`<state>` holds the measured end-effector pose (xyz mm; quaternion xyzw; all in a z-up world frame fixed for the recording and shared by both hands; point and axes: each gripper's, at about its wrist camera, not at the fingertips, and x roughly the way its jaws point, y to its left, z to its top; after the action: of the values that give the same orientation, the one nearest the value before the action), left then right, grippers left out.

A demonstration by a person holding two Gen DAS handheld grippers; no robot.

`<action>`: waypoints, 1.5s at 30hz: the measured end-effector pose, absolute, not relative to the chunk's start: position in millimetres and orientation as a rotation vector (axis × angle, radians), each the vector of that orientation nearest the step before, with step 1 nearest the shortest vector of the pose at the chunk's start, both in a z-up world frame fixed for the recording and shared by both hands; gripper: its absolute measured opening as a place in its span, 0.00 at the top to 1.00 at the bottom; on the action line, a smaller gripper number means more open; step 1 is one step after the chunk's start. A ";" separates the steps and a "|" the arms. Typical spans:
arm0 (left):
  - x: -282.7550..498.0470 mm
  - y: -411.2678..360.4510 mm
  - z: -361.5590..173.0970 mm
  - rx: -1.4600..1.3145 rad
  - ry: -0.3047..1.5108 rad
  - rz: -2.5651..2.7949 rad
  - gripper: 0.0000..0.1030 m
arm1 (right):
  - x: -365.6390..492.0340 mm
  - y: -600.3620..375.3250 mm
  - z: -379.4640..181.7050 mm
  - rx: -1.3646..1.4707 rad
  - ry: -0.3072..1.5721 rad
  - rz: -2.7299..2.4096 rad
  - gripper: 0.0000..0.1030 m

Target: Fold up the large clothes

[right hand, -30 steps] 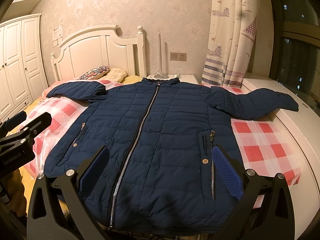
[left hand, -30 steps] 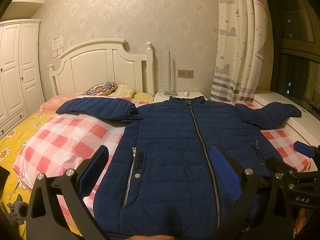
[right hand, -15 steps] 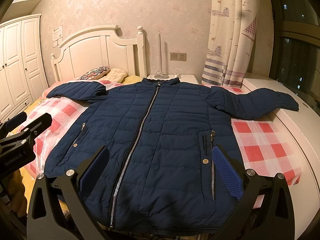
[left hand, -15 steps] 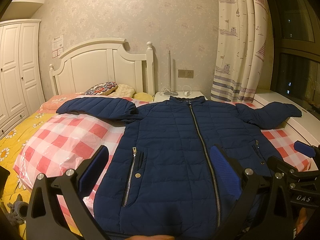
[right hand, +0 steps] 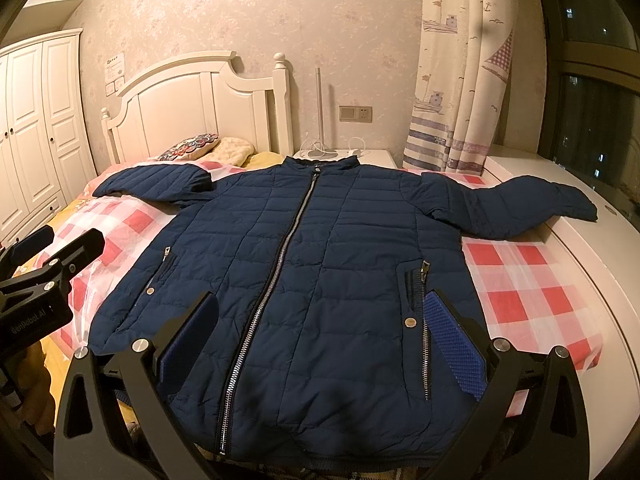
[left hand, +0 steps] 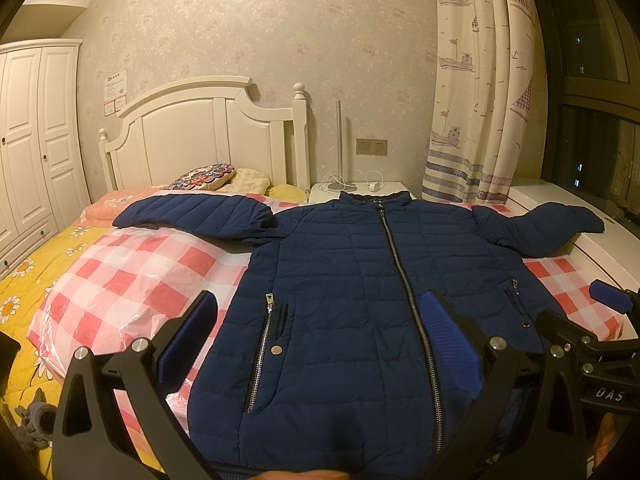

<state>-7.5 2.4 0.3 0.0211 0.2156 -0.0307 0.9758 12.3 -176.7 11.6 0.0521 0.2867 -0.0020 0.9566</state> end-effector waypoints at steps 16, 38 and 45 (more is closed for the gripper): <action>141.4 -23.6 -55.6 0.185 0.856 -0.106 0.02 | 91.3 -264.5 -21.8 0.225 0.718 -0.072 0.04; 353.0 -27.1 -128.3 0.061 0.940 -0.130 0.02 | 277.0 -542.7 -110.8 0.653 0.768 -0.580 0.46; 355.5 -25.9 -125.9 0.059 0.941 -0.129 0.02 | 297.2 -435.9 -32.6 0.380 0.543 -0.337 0.69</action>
<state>355.5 -25.9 -125.9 0.0284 0.4528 -0.0620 0.8890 297.2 -435.9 -32.6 0.1858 0.2655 -0.1648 0.9316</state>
